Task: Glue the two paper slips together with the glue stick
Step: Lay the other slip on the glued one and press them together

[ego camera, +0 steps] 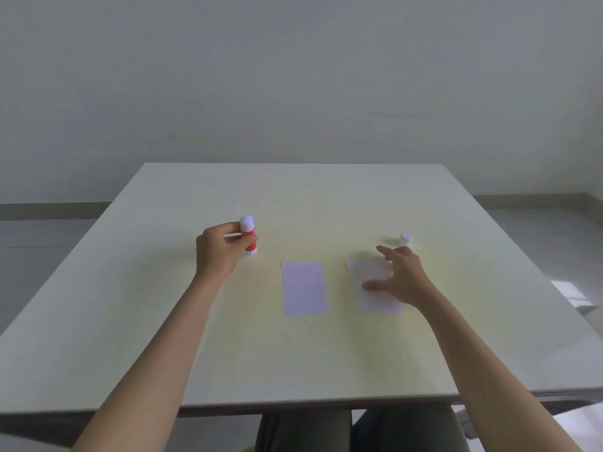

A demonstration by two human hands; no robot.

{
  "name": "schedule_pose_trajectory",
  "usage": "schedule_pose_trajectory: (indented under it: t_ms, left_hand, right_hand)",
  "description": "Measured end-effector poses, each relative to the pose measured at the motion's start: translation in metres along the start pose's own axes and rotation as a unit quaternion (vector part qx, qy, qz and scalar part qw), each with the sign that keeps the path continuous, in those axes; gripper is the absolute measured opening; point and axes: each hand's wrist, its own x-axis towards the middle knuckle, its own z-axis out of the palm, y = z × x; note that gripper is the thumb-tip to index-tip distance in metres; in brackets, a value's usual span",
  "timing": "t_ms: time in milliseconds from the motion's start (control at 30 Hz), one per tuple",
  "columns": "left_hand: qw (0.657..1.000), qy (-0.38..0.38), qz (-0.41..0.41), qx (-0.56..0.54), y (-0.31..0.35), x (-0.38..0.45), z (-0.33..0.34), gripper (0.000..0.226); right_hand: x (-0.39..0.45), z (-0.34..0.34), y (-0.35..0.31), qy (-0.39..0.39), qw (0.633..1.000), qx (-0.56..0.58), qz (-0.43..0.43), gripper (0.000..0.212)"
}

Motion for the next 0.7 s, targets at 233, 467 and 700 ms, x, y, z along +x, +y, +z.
schedule_pose_trajectory:
  t_ms: [233,467,700]
  left_hand:
    - [1.000,-0.010,-0.005,0.000,-0.005,-0.001,0.003,0.015]
    - [1.000,-0.012,-0.014,-0.011,-0.007,-0.001,0.005,0.008]
    - [1.000,-0.014,-0.012,-0.017,-0.007,-0.002,0.005,0.004]
  right_hand:
    - [0.005,-0.010,0.000,-0.009,0.999,-0.025,-0.019,0.062]
    - [0.011,-0.014,-0.004,-0.046,0.997,-0.047,-0.044,0.072]
    - [0.015,-0.009,-0.017,-0.053,0.986,-0.147,-0.050,0.063]
